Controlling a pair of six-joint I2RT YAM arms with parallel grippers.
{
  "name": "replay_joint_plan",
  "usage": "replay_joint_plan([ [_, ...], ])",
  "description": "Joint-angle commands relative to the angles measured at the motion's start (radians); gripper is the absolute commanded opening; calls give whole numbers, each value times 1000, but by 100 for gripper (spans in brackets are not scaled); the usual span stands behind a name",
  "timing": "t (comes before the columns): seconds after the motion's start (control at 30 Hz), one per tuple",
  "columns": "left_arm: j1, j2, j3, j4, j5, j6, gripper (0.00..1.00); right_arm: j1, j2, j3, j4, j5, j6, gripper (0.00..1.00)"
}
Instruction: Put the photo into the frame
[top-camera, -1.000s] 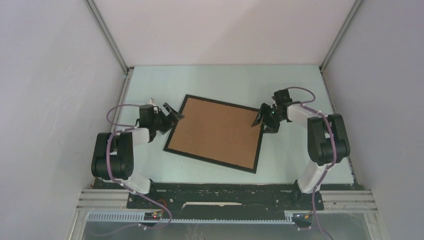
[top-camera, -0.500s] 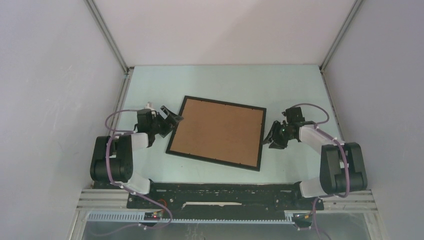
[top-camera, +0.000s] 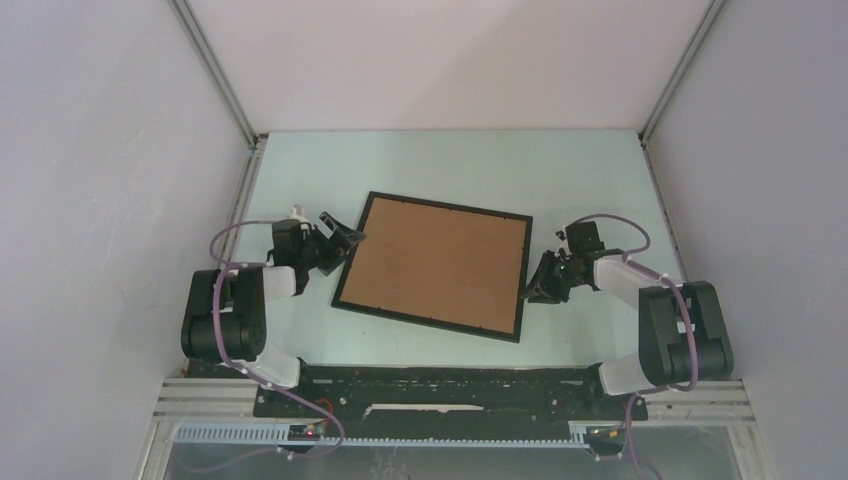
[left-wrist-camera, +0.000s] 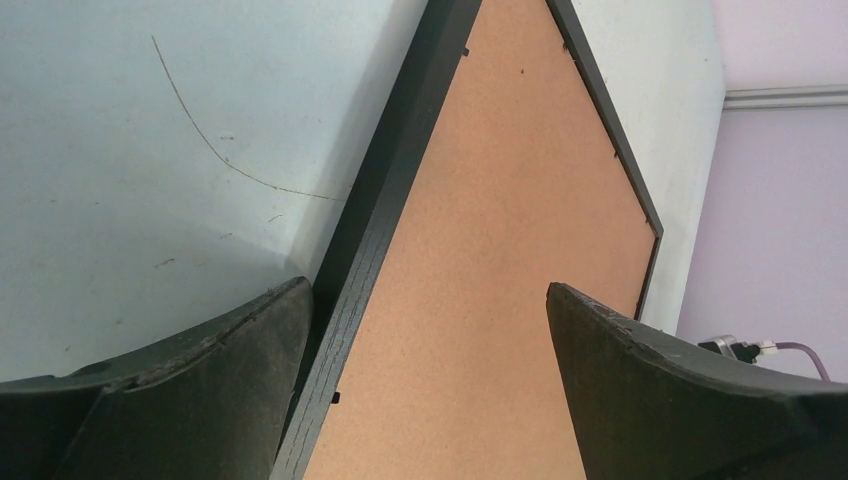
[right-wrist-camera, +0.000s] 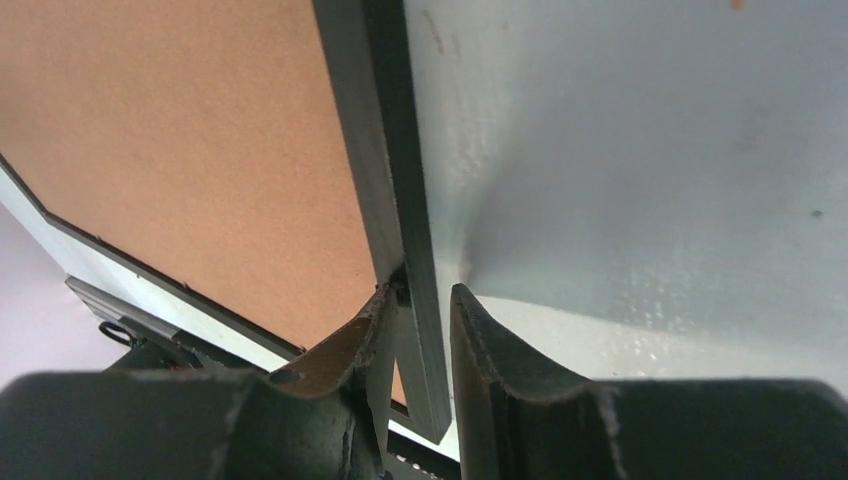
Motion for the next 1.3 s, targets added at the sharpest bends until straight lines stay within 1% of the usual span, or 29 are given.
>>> replay_joint_plan([
  [0.0, -5, 18, -53, -136, 9, -4, 100, 35, 31, 18, 31, -4, -6, 33],
  [0.3, -6, 18, -58, -129, 9, -6, 100, 73, 40, 23, 23, 60, 2, 31],
  [0.43, -7, 12, -62, -125, 12, -8, 100, 130, 81, 52, 6, 118, 38, 30],
  [0.57, -10, 3, -72, -118, 15, -10, 100, 186, 124, 56, 36, 152, 110, 29],
  [0.67, -12, 2, -77, -107, 20, -14, 100, 239, 172, 91, 20, 212, 152, 28],
  [0.8, -15, 8, -78, -99, 29, -16, 100, 309, 246, 185, -62, 321, 167, 27],
  [0.97, -16, 15, -83, -85, 41, -21, 100, 404, 362, 346, -222, 491, 184, 27],
  [1.07, -20, 22, -88, -69, 53, -29, 100, 481, 460, 505, -360, 588, 201, 28],
  [1.27, -24, 23, -106, -35, 63, -45, 100, 610, 667, 816, -560, 705, 242, 28],
])
